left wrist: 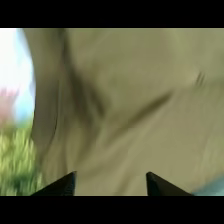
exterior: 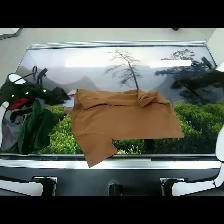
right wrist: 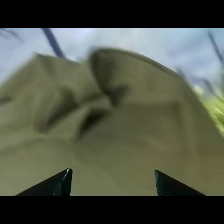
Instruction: Fold the shirts.
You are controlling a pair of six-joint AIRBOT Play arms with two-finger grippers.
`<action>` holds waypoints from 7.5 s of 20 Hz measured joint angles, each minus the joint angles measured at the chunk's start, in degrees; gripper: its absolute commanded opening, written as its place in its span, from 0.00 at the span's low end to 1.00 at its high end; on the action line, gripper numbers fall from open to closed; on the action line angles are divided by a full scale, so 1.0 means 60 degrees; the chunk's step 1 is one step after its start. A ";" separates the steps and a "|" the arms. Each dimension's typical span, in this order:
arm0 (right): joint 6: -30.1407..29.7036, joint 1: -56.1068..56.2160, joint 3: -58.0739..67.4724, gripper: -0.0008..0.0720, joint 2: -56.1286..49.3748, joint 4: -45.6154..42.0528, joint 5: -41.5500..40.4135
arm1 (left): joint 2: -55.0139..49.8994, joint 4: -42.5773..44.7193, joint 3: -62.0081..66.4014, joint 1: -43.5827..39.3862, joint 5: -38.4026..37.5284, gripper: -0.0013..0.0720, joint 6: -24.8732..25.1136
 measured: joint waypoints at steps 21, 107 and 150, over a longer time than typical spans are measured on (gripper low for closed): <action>-0.0911 -0.0871 -0.4138 0.95 0.0597 -0.2288 0.0860 | 0.2601 -0.2033 -0.7901 -0.1078 0.3694 0.06 0.1355; 0.0033 0.0047 -0.1126 0.75 -0.0484 -0.2331 0.2444 | 0.1275 0.1300 -0.3475 -0.0215 -0.0933 0.81 -0.0007; -0.0528 -0.0095 -0.4568 0.07 0.1410 -0.1621 -0.0743 | 0.4255 0.0634 -0.5508 -0.0994 0.1767 0.05 0.0958</action>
